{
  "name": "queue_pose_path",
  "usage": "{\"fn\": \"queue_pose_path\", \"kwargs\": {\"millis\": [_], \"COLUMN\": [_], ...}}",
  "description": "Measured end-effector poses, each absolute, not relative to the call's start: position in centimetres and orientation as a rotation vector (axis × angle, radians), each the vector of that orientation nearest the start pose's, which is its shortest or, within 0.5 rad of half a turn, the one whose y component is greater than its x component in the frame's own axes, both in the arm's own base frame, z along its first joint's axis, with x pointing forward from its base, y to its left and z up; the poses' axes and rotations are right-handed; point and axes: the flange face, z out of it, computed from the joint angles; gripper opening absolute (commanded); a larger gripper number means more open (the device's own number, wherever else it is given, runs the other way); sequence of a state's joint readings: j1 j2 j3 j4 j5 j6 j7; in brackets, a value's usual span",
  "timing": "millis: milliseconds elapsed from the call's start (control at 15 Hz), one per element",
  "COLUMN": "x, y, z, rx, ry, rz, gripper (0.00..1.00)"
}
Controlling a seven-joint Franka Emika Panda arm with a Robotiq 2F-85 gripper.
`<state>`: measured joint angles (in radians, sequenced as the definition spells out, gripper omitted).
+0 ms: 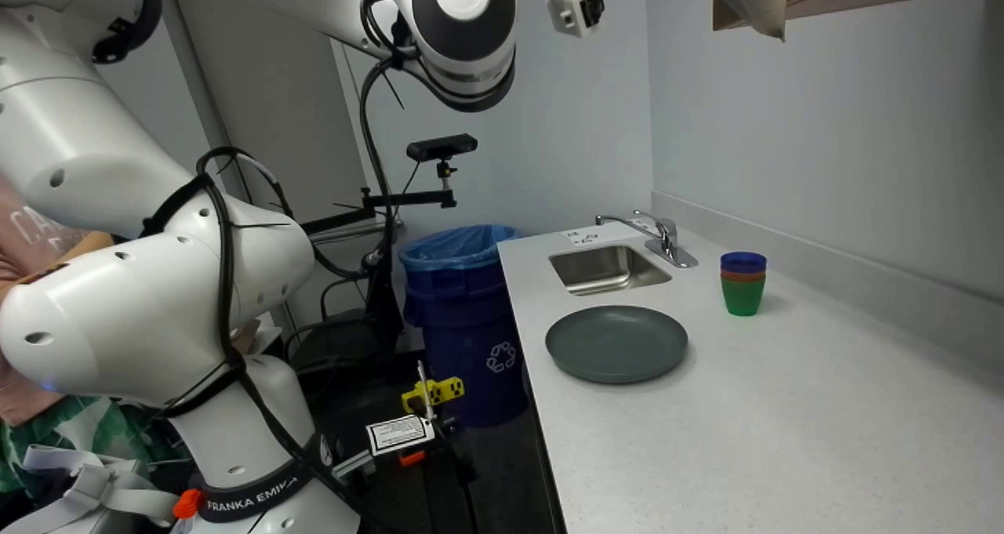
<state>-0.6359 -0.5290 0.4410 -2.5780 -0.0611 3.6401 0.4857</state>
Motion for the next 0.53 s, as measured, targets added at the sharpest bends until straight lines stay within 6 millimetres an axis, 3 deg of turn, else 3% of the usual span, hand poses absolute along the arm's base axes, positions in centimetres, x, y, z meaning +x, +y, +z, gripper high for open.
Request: {"fn": "queue_pose_path", "kwargs": {"millis": [200, 333, 533], "x": [42.5, 44.0, 45.7], "y": [-2.5, -2.4, -4.1], "z": [58.2, 54.5, 48.8], "rx": [-2.256, -2.339, -2.516], "ry": [0.532, 0.569, 0.637], "rz": [-2.117, -2.022, -1.847], "gripper": [0.0, 0.0, 0.0]}}
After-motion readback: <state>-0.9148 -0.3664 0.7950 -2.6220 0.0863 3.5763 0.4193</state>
